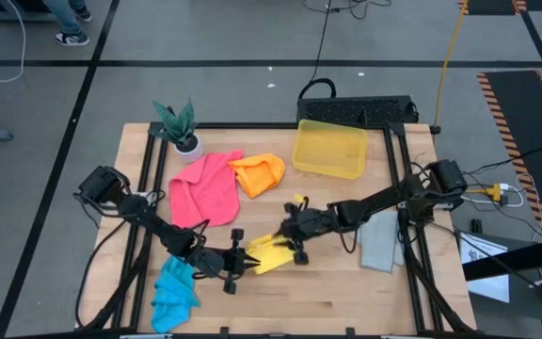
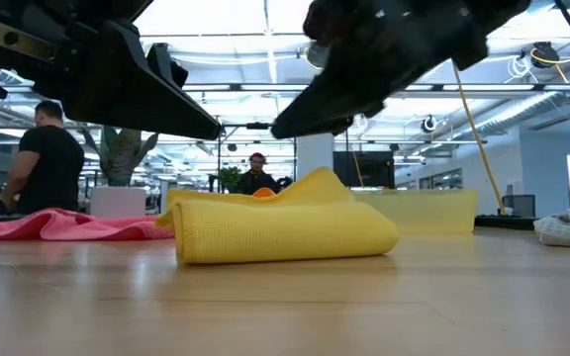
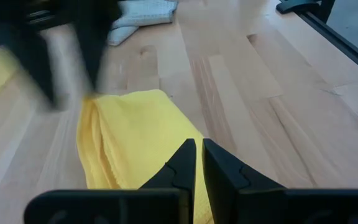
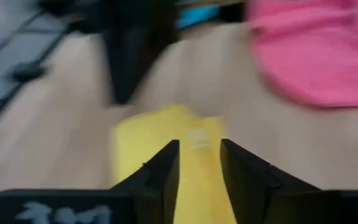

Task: Fold microfiber towels
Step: Fold the yellow kitchen towel

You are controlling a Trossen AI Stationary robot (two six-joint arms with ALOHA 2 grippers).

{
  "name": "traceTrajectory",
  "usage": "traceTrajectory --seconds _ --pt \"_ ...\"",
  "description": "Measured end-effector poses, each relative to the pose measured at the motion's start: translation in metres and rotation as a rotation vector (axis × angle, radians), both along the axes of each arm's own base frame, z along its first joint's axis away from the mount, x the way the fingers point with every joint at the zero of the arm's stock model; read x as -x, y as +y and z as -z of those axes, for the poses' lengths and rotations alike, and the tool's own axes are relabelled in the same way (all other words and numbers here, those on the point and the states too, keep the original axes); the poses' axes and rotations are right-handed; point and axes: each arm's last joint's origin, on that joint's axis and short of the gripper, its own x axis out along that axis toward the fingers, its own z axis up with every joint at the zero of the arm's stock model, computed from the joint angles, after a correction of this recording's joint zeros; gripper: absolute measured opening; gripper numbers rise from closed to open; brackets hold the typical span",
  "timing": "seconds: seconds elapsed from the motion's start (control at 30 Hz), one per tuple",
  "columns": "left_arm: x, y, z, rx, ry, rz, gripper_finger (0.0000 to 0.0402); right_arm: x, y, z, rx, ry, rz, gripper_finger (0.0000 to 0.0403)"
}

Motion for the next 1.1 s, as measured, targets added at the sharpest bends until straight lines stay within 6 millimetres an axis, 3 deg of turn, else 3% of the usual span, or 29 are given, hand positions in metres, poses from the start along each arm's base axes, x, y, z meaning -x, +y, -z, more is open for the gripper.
traceTrajectory --seconds 0.13,0.3,0.6,0.93,1.1 --pt "-0.001 0.002 0.000 -0.005 0.004 -0.005 0.0033 0.005 0.009 0.011 -0.014 0.027 -0.034 0.0065" --pt "-0.004 0.010 0.003 0.006 0.020 -0.048 0.0033 0.018 -0.002 0.037 -0.055 0.052 0.097 0.0011" --pt "-0.008 0.019 0.004 0.019 0.031 -0.093 0.0033 0.050 -0.014 0.067 -0.075 0.090 0.319 0.0003" --pt "-0.010 0.020 0.002 0.035 0.002 -0.100 0.0033 0.046 -0.004 0.041 -0.063 -0.122 0.222 0.0001" --pt "-0.020 0.029 0.022 0.011 0.026 -0.134 0.0033 0.048 0.005 0.035 -0.084 -0.135 0.167 0.0001"
